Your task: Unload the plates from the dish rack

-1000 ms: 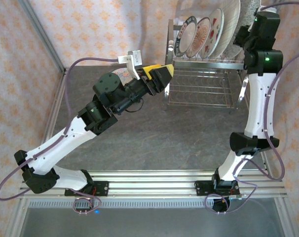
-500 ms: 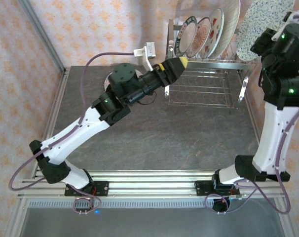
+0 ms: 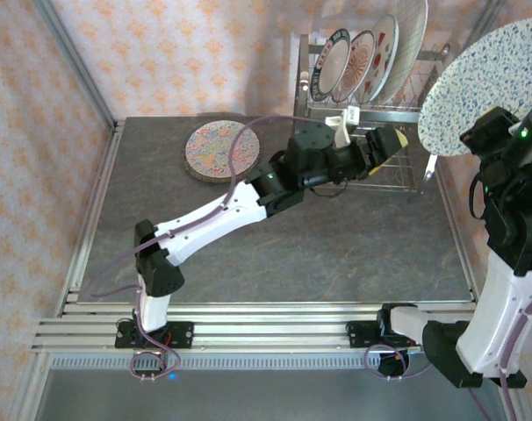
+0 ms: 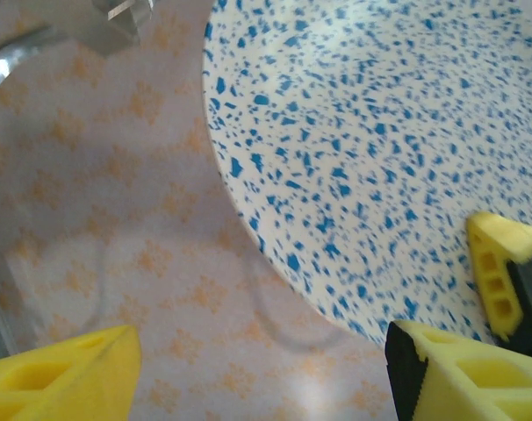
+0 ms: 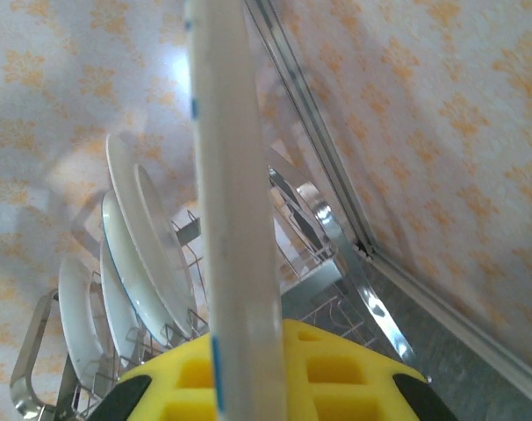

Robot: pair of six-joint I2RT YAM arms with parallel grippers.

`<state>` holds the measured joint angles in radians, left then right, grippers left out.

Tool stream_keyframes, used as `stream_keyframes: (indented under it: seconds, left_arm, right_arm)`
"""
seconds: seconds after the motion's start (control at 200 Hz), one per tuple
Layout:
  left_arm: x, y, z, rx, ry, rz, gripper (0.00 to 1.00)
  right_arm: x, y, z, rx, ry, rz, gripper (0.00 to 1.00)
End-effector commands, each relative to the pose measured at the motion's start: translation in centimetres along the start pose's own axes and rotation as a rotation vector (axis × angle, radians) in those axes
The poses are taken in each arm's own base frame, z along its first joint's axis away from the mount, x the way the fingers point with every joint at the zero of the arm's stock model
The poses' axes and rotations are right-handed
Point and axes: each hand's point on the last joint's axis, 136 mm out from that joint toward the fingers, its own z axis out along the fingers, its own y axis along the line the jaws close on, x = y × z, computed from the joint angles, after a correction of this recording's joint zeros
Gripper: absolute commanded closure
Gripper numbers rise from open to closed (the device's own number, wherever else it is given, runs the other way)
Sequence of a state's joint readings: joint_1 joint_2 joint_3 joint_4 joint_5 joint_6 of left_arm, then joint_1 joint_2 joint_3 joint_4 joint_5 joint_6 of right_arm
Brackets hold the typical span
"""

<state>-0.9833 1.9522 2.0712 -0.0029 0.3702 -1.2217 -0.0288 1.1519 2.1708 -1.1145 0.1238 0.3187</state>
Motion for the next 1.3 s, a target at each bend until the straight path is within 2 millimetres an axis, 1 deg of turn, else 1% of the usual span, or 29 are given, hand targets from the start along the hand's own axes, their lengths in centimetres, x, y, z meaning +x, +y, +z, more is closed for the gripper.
stream_keyframes:
  seconds: [0.0, 0.075, 0.12, 0.23, 0.325, 0.521, 0.606, 0.721, 0.791, 0.841, 0.911, 0.986, 1.086, 1.116, 1.226, 1.276, 1.296]
  left_arm:
    - [0.6, -2.5, 1.0, 0.084, 0.030, -0.050, 0.27]
    - [1.2, -2.6, 1.8, 0.093, 0.044, -0.056, 0.28]
    - [1.6, -2.3, 2.3, 0.092, 0.051, -0.065, 0.28]
    - [1.7, -1.9, 3.0, 0.105, 0.052, -0.103, 0.34]
    - [1.4, -2.4, 3.1, 0.135, 0.037, -0.110, 0.39]
    - [1.1, -2.7, 3.2, 0.161, 0.022, -0.133, 0.43]
    - [1.2, -2.9, 3.2, 0.174, 0.024, -0.142, 0.54]
    - [0.9, -3.0, 2.9, 0.177, 0.015, -0.144, 0.65]
    - [0.8, -3.1, 2.9, 0.186, 0.013, -0.148, 0.77]
    - [0.9, -3.1, 2.8, 0.189, 0.014, -0.153, 0.88]
    - [0.8, -3.1, 2.7, 0.194, 0.015, -0.157, 1.00]
    - [0.7, -3.3, 2.6, 0.204, 0.019, -0.159, 1.00]
    - [0.3, -4.1, 2.2, 0.257, 0.016, -0.151, 1.00]
    - [0.2, -4.7, 2.0, 0.286, 0.016, -0.139, 1.00]
    - [-0.6, -5.6, 1.1, 0.333, 0.007, -0.100, 1.00]
    - [-1.2, -6.0, 0.6, 0.352, -0.008, -0.079, 1.00]
    - [-1.5, -6.4, 0.3, 0.364, -0.015, -0.069, 1.00]
  right_arm:
    - [-0.7, 0.0, -1.6, -0.029, -0.033, 0.118, 1.00]
    - [-0.4, -0.2, -2.2, -0.036, -0.022, 0.142, 1.00]
    - [-0.1, -0.3, -2.4, -0.042, -0.013, 0.162, 1.00]
    - [0.6, -0.1, -2.7, -0.064, 0.015, 0.206, 1.00]
    - [1.1, -0.1, -2.7, -0.073, 0.032, 0.228, 1.00]
    - [2.1, 0.2, -2.6, -0.102, 0.070, 0.272, 1.00]
    - [2.3, 0.1, -2.6, -0.100, 0.069, 0.281, 1.00]
    - [2.6, 0.2, -2.5, -0.108, 0.080, 0.294, 1.00]
    - [2.8, 0.0, -2.5, -0.100, 0.082, 0.300, 1.00]
    - [3.0, -0.2, -2.5, -0.097, 0.078, 0.300, 1.00]
    - [3.2, -0.4, -2.4, -0.092, 0.079, 0.300, 1.00]
    - [3.6, -0.5, -2.5, -0.092, 0.083, 0.296, 1.00]
    - [3.7, -0.6, -2.6, -0.107, 0.068, 0.273, 1.00]
    - [3.8, -0.6, -2.7, -0.117, 0.062, 0.267, 0.93]
    - [3.8, -0.1, -2.9, -0.166, 0.049, 0.252, 0.73]
    - [3.9, 0.2, -2.9, -0.178, 0.059, 0.246, 0.65]
    - [4.0, 0.2, -2.9, -0.180, 0.064, 0.241, 0.60]
